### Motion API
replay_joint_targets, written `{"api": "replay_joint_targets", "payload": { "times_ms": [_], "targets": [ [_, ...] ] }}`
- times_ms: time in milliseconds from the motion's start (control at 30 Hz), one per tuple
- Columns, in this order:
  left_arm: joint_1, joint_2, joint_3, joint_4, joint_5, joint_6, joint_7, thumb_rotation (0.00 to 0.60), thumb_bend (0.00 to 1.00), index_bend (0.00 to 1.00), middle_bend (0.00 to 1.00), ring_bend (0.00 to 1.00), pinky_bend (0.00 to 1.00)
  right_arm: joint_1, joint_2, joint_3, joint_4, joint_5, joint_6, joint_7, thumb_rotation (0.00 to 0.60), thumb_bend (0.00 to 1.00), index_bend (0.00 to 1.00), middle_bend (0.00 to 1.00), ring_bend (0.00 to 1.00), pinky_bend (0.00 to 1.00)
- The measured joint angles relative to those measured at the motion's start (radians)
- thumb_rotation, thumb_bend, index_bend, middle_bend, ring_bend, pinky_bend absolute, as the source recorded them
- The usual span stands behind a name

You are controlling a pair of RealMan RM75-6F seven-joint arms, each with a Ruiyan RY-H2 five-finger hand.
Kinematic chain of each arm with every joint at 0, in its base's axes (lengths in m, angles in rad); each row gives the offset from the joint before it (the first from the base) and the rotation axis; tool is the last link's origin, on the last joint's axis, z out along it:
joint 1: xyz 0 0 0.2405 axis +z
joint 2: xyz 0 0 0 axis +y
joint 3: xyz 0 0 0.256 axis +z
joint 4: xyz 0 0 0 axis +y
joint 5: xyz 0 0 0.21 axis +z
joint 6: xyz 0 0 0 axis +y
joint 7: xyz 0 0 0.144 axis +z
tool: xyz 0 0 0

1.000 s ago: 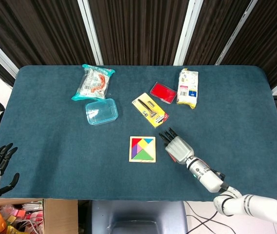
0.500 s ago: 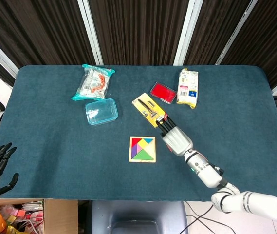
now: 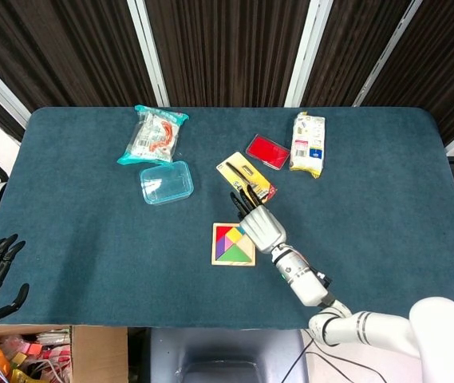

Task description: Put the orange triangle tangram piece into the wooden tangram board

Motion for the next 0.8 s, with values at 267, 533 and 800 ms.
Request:
{"api": "replay_joint_targets", "payload": {
  "times_ms": [267, 533, 800],
  "targets": [
    [0.000, 0.000, 0.001, 0.004, 0.006, 0.005, -0.006, 0.600, 0.46, 0.00, 0.01, 0.02, 0.10, 0.002, -0.062, -0.017, 0.025, 0.015, 0.043, -0.042, 0.600, 0.46, 0.61, 0.01, 0.00, 0.00],
    [0.001, 0.001, 0.001, 0.004, 0.008, 0.010, -0.011, 0.600, 0.46, 0.00, 0.01, 0.02, 0.10, 0.019, -0.087, -0.010, 0.040, 0.045, 0.041, -0.070, 0.600, 0.46, 0.60, 0.01, 0.00, 0.00],
    [-0.001, 0.002, 0.001, 0.004, 0.008, 0.007, -0.012, 0.600, 0.46, 0.00, 0.01, 0.02, 0.10, 0.023, -0.101, -0.019, 0.047, 0.053, 0.041, -0.078, 0.600, 0.46, 0.60, 0.01, 0.00, 0.00]
  ]
}}
